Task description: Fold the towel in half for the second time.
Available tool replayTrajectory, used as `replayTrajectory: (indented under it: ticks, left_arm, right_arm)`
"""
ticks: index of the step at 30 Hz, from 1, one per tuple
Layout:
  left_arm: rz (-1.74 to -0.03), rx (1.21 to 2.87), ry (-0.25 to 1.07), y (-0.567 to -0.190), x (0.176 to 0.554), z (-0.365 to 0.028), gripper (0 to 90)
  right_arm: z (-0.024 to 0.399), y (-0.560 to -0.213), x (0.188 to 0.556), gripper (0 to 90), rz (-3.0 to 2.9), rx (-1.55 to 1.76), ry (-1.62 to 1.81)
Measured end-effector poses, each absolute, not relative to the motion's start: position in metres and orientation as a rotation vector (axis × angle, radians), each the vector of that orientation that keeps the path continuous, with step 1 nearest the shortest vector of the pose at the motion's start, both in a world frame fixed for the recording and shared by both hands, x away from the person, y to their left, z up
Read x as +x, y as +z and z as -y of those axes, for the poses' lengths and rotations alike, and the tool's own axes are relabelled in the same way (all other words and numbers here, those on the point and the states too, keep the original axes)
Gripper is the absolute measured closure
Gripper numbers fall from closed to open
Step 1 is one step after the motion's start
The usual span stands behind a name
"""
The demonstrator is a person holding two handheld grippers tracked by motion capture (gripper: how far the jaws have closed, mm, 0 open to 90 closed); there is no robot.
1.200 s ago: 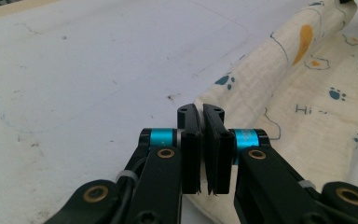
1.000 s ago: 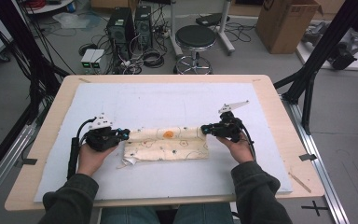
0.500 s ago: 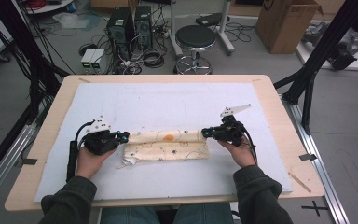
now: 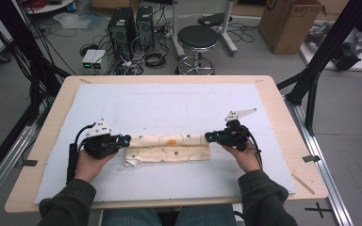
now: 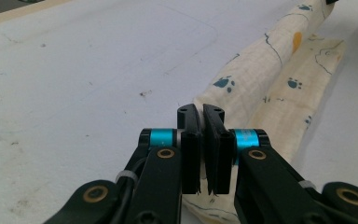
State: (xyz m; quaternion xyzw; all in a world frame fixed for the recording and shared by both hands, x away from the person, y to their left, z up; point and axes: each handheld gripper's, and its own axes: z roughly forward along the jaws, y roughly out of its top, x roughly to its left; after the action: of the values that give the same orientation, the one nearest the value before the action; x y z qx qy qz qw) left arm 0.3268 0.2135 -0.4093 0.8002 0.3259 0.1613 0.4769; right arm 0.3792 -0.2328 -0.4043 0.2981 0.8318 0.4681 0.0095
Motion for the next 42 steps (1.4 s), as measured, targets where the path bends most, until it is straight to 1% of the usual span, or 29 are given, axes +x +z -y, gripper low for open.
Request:
replayTrajectory:
  ticks: [11, 24, 29, 42]
  left_arm:
    - [-0.781, 1.981, 0.386, -0.412, 0.322, -0.213, 85.2]
    - [-0.734, 2.071, 0.426, -0.415, 0.311, -0.204, 84.7]
    - [-0.752, 2.078, 0.404, -0.424, 0.308, -0.206, 84.5]
    - [-0.741, 2.094, 0.375, -0.431, 0.300, -0.209, 83.5]
  right_arm:
    - [0.233, -0.412, 0.371, 84.8, -2.624, 0.915, 1.448]
    - [0.236, -0.420, 0.363, 84.7, -2.634, 0.914, 1.430]
    - [0.236, -0.423, 0.359, 84.6, -2.654, 0.907, 1.412]
    - [0.234, -0.428, 0.347, 83.9, -2.695, 0.880, 1.363]
